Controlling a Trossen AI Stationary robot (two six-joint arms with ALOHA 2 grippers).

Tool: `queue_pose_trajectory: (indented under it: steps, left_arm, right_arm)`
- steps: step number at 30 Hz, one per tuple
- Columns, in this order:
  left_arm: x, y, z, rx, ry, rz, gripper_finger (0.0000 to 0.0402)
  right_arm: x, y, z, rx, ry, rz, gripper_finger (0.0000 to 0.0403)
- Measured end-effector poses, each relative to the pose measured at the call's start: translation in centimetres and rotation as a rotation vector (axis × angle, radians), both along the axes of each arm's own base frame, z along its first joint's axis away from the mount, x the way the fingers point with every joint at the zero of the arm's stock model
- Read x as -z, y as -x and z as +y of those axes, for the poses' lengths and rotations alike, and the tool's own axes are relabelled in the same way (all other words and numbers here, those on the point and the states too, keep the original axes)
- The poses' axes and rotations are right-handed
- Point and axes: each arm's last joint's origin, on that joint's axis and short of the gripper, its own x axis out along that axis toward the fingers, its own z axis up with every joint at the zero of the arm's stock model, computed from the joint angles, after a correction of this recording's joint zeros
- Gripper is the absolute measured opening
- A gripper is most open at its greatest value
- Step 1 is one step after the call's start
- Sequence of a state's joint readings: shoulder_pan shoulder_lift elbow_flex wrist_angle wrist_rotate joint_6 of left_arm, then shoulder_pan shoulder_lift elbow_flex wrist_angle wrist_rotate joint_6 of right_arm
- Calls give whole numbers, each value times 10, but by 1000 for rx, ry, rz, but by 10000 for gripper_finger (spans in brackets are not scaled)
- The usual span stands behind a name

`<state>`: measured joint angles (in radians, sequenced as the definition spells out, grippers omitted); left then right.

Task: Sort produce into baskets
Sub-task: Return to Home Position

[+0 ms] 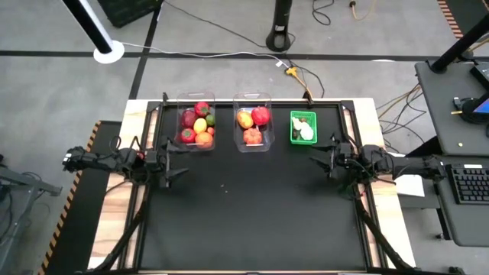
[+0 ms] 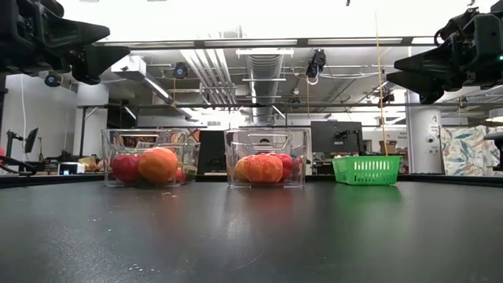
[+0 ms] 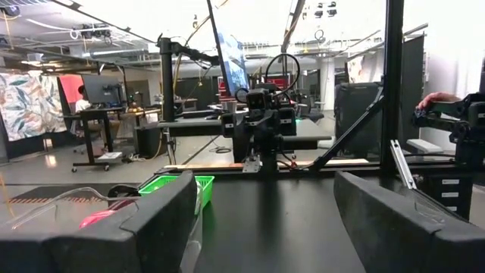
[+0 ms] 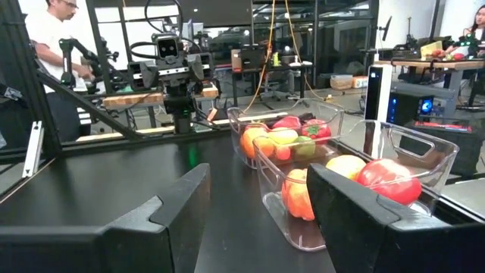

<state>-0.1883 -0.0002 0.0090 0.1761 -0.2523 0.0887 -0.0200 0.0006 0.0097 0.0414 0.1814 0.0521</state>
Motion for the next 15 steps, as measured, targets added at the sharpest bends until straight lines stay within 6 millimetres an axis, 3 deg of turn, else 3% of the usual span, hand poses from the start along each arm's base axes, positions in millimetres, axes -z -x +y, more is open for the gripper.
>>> queue_pose_trajectory:
  steps: [15]
  left_arm:
    - [2,-2,0,0,-7,37,292]
  right_arm:
    - [0,0,0,0,0,0,212]
